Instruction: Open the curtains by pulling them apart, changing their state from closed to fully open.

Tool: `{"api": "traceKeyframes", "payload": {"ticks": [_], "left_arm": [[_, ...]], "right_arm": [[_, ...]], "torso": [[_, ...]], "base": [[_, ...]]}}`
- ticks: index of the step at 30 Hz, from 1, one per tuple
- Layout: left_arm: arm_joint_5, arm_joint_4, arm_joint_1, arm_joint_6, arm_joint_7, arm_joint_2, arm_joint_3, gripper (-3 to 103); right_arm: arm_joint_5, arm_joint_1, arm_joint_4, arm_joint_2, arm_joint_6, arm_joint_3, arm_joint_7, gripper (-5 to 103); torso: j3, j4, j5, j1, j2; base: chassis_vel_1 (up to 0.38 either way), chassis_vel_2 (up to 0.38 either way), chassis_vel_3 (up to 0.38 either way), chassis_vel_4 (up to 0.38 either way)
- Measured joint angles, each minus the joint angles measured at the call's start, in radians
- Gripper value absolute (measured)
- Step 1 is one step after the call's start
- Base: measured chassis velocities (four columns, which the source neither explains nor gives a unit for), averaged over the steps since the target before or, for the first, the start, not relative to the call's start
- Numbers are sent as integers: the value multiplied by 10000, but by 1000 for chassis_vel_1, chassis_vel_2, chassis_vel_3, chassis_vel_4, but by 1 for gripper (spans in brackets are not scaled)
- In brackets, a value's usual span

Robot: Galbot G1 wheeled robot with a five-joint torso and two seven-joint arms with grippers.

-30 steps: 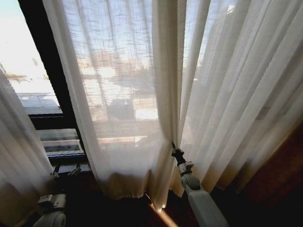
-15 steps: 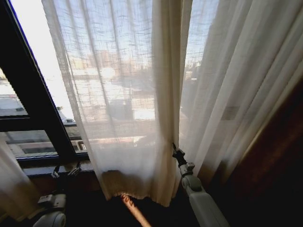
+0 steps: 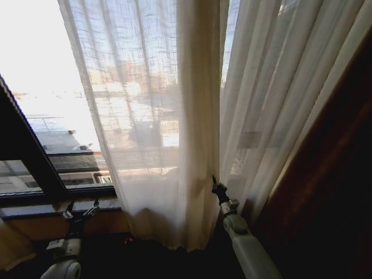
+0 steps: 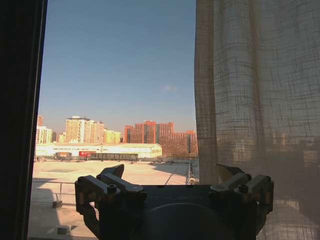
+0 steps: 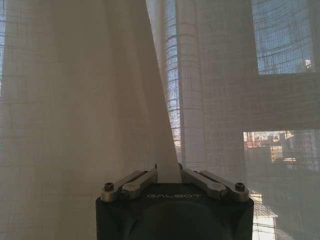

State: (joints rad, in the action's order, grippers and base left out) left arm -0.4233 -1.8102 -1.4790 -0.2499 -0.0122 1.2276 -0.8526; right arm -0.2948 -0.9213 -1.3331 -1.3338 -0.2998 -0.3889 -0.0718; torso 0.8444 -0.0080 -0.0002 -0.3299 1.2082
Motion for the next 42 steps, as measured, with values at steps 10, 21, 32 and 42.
{"api": "traceKeyframes", "payload": {"ticks": [10,21,32,42], "left_arm": [[0,0,0,0,0,0,0,100],[0,-1,1,0,8,1,2,100],[0,0,1,0,-3,-3,-5,100],[0,0,0,0,-1,-1,-1,100]], "right_arm": [[-23,-37,4,-4,-67,31,-5,0],[100,-133,1,-60,-590,64,-49,0],[145,122,28,-84,-522,156,-62,0],[379,365,217,-76,-467,104,534,0]], "torso": [[-1,1,-1,4,2],[0,-4,8,3,0],[1,2,-1,1,0],[0,0,0,2,0]], "base": [[-349,-369,348,361],[-175,-184,199,179],[19,28,-13,-17],[0,0,0,0]]}}
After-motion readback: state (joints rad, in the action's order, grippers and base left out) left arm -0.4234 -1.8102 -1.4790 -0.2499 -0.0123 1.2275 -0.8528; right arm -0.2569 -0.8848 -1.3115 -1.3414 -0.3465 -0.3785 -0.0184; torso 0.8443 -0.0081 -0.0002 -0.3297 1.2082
